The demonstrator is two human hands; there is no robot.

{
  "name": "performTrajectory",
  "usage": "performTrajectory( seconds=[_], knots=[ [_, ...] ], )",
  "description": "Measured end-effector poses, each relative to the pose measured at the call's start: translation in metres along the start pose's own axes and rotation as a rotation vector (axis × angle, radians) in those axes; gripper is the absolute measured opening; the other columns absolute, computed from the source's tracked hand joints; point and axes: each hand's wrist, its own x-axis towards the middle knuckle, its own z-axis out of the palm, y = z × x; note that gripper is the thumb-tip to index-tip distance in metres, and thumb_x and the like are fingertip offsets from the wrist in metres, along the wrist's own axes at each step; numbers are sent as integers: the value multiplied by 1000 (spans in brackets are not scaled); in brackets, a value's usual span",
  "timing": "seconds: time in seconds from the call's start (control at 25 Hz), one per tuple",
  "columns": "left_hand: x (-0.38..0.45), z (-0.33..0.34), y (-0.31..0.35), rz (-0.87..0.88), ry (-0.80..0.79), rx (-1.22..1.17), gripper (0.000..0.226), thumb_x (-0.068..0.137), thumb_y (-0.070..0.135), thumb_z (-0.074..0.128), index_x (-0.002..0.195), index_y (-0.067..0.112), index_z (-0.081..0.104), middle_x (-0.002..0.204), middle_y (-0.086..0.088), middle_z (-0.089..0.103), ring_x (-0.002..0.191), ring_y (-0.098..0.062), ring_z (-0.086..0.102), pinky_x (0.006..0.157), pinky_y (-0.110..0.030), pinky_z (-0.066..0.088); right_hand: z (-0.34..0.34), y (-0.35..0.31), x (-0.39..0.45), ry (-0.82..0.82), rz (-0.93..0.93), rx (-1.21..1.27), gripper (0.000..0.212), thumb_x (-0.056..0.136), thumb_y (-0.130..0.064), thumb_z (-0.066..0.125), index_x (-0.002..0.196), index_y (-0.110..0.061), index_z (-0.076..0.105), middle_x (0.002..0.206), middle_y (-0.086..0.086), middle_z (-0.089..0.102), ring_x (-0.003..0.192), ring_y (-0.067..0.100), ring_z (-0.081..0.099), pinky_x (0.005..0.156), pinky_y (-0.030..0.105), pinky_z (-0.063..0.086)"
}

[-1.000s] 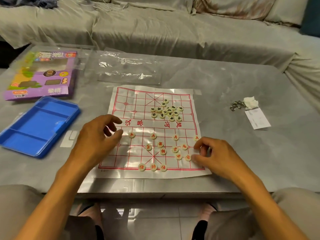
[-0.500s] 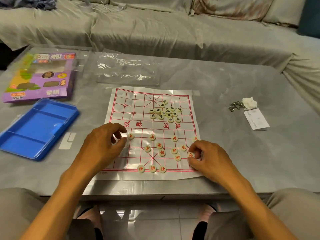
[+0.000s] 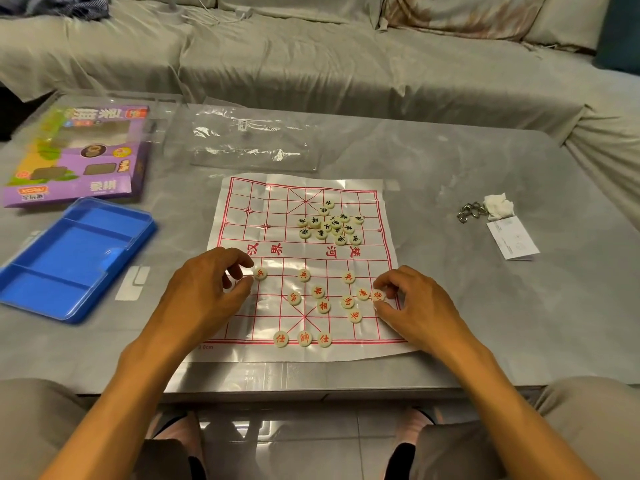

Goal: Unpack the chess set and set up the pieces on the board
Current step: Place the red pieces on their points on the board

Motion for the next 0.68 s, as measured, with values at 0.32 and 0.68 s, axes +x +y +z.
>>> performTrajectory(
  seconds=[0.32, 0.68],
  knots=[
    [-1, -1, -1, -6, 2, -4, 22, 87, 34, 63, 109, 31, 60, 95, 10, 59, 79, -10, 58, 68, -20, 43, 5, -14, 9, 10, -46, -58, 37, 85, -51, 63, 114, -28, 62, 118, -11, 58, 102, 8, 56, 85, 21, 47],
    [0, -2, 4, -14, -12, -7, 21, 88, 33, 63, 108, 29, 60, 92, 10, 58, 80, -11, 58, 71, -24, 45, -22, -13, -34, -246, -119, -93, 25, 84, -50, 62, 103, -33, 64, 105, -17, 63, 89, 6, 58, 79, 19, 51]
  ],
)
